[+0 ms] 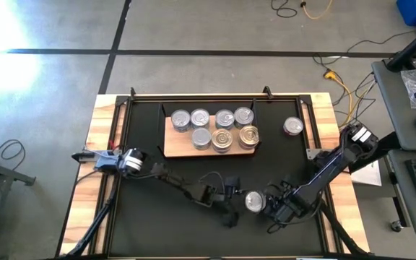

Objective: Stack canned seafood by type on shelf
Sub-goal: Put the bottom red tuna can on the shelf

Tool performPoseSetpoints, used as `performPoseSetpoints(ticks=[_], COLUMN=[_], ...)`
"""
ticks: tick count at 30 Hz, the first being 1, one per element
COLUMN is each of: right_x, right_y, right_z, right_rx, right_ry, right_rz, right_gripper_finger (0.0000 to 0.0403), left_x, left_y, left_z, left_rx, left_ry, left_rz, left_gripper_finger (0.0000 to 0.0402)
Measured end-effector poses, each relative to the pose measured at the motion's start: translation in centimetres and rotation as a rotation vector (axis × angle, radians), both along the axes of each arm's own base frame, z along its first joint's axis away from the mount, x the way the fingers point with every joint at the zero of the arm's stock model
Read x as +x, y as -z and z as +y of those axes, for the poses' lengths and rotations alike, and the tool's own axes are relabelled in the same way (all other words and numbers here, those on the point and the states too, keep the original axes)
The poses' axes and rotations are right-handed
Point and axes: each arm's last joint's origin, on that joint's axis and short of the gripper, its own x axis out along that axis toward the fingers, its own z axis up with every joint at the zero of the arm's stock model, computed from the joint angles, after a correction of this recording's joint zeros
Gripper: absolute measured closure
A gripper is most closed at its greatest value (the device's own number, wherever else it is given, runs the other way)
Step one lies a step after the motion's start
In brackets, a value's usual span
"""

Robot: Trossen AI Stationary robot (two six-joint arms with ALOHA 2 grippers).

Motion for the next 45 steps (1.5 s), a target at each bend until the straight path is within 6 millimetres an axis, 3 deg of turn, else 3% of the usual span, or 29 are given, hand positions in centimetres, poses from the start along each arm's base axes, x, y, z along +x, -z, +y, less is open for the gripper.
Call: performPoseSetpoints(ticks=[6, 15, 24, 31, 38, 45], right_x=[0.3, 2.2, 4.2, 3.9, 3.0, 2.6], right_y=[0.0, 0.1, -0.3, -0.7, -3.7, -6.6], right_z=[-0.3, -2.4, -2.2, -2.4, -2.7, -2.8], right_rx=[-0.023, -0.048, -0.030, -0.020, -0.031, -0.063], right_ry=[0.017, 0.077, 0.062, 0.068, 0.043, 0.032], right_rz=[-0.026, -0.062, -0.258, -0.242, -0.165, -0.154], right_gripper_finger=[0.0116, 0.0121, 0.0130, 0.0125, 0.0120, 0.0126], left_x=[1.1, 1.2, 1.6, 1.1, -0.4, -1.8], left_y=[0.4, 0.3, -0.9, -0.6, 0.7, 1.2], left_z=[2.5, 1.3, 0.2, -0.6, -1.6, -3.6], left_rx=[-0.073, -0.162, -0.368, -0.313, -0.264, -0.267], left_ry=[0.026, 0.035, 0.019, -0.070, -0.186, -0.175], left_rz=[-0.016, -0.089, -0.224, -0.221, -0.172, -0.125], left_gripper_finger=[0.0024, 0.0021, 0.0021, 0.0048, 0.0090, 0.0095])
